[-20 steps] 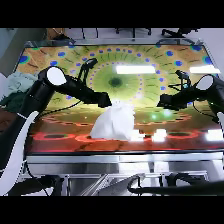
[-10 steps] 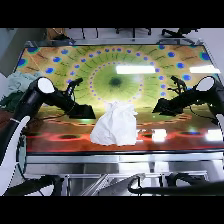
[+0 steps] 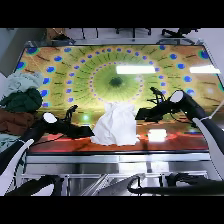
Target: Fold the shirts.
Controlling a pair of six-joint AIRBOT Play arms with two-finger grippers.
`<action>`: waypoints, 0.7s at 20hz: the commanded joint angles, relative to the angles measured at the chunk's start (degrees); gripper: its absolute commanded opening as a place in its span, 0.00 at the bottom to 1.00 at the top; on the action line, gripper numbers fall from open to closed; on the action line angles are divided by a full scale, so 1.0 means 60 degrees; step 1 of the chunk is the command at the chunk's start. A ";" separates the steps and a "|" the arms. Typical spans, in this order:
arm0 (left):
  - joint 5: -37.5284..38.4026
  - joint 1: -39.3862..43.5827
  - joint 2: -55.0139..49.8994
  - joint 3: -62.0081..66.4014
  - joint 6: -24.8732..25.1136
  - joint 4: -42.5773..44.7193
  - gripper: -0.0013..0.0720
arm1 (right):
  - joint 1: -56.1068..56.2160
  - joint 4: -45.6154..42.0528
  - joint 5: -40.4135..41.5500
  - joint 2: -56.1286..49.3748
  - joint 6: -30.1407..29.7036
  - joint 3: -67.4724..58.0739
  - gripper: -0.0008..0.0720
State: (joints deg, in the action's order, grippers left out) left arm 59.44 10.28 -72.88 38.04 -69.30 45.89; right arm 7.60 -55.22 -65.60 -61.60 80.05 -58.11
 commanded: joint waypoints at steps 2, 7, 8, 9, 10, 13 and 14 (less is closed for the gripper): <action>-0.1541 0.0576 -0.0852 -0.0408 0.0911 -0.1752 0.95 | 0.0233 0.1067 0.0783 -0.1402 -0.1592 0.0113 0.97; -0.1504 0.1137 -0.1432 0.0710 0.1042 -0.1905 0.52 | 0.0233 0.2532 0.0732 -0.1851 -0.3177 0.0106 0.62; -0.1395 0.1137 -0.1457 0.0882 0.1042 -0.1909 0.32 | 0.0233 0.2932 0.0594 -0.1836 -0.3486 0.0091 0.38; -0.1224 0.1137 -0.1443 0.1042 0.1053 -0.1898 0.03 | 0.0226 0.3275 0.0419 -0.1796 -0.3756 0.0084 0.12; -0.0969 0.1082 -0.1435 0.1242 0.1056 -0.1891 0.04 | 0.0204 0.3472 0.0251 -0.1719 -0.3865 0.0047 0.03; -0.0084 0.0685 -0.0856 0.1865 0.1049 -0.1818 0.04 | -0.0062 0.3461 -0.0608 -0.1162 -0.3836 -0.0339 0.03; 0.0211 0.0433 -0.0412 0.2131 0.1049 -0.1814 0.04 | -0.0284 0.3464 -0.0947 -0.0827 -0.3697 -0.0601 0.03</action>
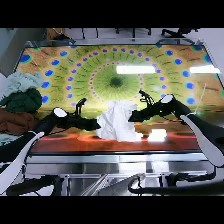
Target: Fold the shirts.
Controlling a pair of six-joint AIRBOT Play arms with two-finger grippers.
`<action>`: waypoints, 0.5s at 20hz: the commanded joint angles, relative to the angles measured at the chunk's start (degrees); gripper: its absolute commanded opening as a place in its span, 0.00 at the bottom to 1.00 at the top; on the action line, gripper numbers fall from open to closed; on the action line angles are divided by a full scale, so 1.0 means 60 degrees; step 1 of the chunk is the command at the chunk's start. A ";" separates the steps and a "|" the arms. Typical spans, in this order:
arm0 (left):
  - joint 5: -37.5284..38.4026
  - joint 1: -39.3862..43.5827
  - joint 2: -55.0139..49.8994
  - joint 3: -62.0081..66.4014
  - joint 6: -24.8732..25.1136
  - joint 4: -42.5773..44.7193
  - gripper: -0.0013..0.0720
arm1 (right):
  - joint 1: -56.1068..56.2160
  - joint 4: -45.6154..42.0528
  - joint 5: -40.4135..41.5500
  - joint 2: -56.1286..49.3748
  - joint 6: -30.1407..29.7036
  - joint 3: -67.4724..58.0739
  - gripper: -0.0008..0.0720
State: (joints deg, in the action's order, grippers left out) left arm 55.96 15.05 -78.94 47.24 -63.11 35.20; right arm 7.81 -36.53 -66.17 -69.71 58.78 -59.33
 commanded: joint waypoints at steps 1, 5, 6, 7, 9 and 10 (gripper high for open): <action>0.1115 -0.0612 0.1075 0.0896 0.0015 -0.0033 0.04 | -0.0565 0.0353 -0.1133 0.0925 0.0047 -0.0703 0.03; 0.2725 -0.1672 0.3424 0.2652 0.0004 -0.0036 0.04 | -0.1129 0.0991 -0.1716 0.3206 0.0419 -0.2597 0.03; 0.2987 -0.1818 0.3978 0.3209 0.0007 -0.0033 0.04 | -0.1111 0.1355 -0.1719 0.3712 0.0415 -0.3122 0.03; 0.3195 -0.1902 0.4419 0.3723 0.0004 -0.0036 0.04 | -0.1064 0.1719 -0.1701 0.4204 0.0412 -0.3679 0.03; 0.3340 -0.1978 0.5155 0.4739 0.0007 -0.0011 0.04 | -0.1045 0.1800 -0.1698 0.4954 0.0415 -0.4685 0.03; 0.3315 -0.1974 0.5461 0.5155 0.0000 0.0178 0.04 | -0.1053 0.1698 -0.1698 0.5231 0.0419 -0.5071 0.03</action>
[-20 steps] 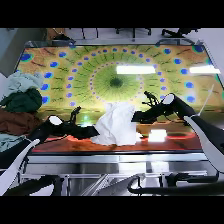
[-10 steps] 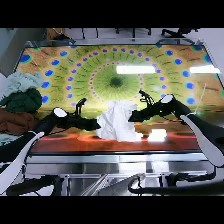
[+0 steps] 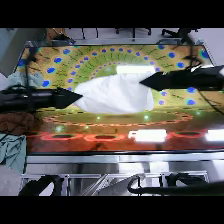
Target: Fold the shirts.
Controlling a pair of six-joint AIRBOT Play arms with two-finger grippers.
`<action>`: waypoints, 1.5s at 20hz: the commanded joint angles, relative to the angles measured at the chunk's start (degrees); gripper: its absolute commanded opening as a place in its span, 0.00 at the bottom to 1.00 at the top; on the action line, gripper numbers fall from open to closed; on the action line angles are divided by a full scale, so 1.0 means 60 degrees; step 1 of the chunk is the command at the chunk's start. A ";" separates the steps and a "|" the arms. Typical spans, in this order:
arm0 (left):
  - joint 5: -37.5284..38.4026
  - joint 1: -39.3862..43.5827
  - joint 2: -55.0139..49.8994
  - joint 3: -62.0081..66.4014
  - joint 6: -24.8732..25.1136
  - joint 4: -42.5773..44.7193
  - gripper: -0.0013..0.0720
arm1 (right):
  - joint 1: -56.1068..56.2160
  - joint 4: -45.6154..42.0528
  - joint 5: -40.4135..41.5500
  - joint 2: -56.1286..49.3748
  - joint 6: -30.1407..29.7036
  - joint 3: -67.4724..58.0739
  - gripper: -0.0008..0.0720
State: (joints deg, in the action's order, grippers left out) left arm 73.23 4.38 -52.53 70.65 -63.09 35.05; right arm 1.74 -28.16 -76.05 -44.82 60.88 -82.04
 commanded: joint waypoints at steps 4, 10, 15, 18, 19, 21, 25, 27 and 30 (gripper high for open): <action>0.0503 -0.0193 0.1614 0.1825 -0.0725 0.2036 0.04 | -0.0040 -0.0936 -0.0255 0.1450 0.0521 -0.1581 0.03; 0.0703 -0.0102 0.0994 -0.1009 -0.0820 0.2135 0.04 | -0.0033 -0.2065 -0.1330 0.0113 0.0827 0.0200 0.04; 0.0066 -0.0102 -0.0652 -0.3818 -0.0805 0.1902 0.04 | -0.0029 -0.1923 -0.0135 -0.1264 -0.0164 0.3479 0.04; -0.0998 -0.0102 -0.1810 -0.4579 -0.0390 0.1104 0.04 | -0.0022 -0.1173 0.0892 -0.2182 -0.0973 0.4550 0.15; -0.1169 -0.0102 -0.2211 -0.4630 -0.0248 0.0900 0.04 | -0.0022 -0.0914 0.0958 -0.2495 -0.1111 0.4608 0.31; -0.1140 -0.0106 -0.2823 -0.4623 -0.0197 0.0903 0.33 | -0.0051 -0.0812 0.0958 -0.2845 -0.1158 0.4597 0.37; -0.0175 -0.0583 -0.3268 -0.4335 -0.0208 0.1202 0.97 | -0.0900 -0.1574 0.0721 -0.2470 -0.0885 0.4524 0.74; 0.0415 -0.1107 -0.3005 -0.4167 -0.0215 0.1752 0.97 | -0.1654 -0.2524 0.0408 -0.2036 -0.0182 0.4532 0.74; 0.0051 -0.1971 -0.2226 -0.4721 -0.0197 0.2335 0.97 | -0.2248 -0.2991 0.0353 -0.1406 0.0182 0.5180 0.74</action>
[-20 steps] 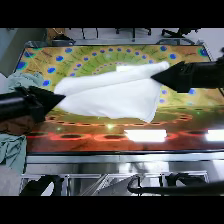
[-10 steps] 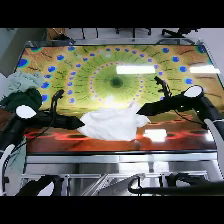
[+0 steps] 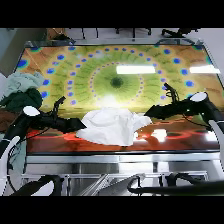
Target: Fold the shirts.
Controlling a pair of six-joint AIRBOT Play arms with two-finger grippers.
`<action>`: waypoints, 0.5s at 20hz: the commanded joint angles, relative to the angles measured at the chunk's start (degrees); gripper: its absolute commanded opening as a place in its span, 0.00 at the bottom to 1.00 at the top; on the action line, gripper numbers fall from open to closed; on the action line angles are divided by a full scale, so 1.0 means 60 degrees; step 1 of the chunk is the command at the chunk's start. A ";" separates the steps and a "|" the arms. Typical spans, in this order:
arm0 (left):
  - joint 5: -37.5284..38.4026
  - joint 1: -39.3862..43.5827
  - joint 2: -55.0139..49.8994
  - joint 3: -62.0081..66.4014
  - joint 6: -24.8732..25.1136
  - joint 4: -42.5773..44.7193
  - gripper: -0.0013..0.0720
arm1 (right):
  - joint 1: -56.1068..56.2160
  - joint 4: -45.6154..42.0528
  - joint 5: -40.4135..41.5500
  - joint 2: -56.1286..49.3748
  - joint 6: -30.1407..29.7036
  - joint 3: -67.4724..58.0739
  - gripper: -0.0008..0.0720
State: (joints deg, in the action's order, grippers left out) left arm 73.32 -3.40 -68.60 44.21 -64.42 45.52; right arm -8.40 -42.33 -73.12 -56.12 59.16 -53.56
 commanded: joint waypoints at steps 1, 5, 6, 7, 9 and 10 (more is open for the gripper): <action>-0.0342 -0.0856 0.0699 -0.0681 0.0058 0.0561 0.97 | -0.0455 -0.0426 -0.0051 0.0616 0.0463 0.0878 0.74; -0.2047 -0.0554 0.0987 -0.2058 0.0605 -0.0175 0.97 | 0.0980 0.0805 0.1308 0.0634 -0.0142 0.2575 0.74; -0.2346 -0.0291 0.0812 -0.2208 0.0769 -0.0474 0.97 | 0.1483 0.0816 0.1832 0.0546 -0.0142 0.2798 0.74; -0.2565 -0.0025 0.0565 -0.2226 0.0874 -0.0750 0.97 | 0.1953 0.0823 0.2244 0.0390 -0.0142 0.2863 0.74; -0.2936 0.0492 0.0036 -0.2098 0.1151 -0.1348 0.97 | 0.2648 0.1166 0.3024 0.0047 -0.0149 0.2856 0.74; -0.2994 0.0696 -0.0226 -0.1858 0.1158 -0.1359 0.88 | 0.2860 0.1443 0.3388 -0.0131 -0.0157 0.2841 0.74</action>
State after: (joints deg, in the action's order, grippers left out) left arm 59.48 -2.46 -66.87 32.60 -59.46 40.99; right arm 3.62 -37.15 -60.40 -54.85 58.67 -37.89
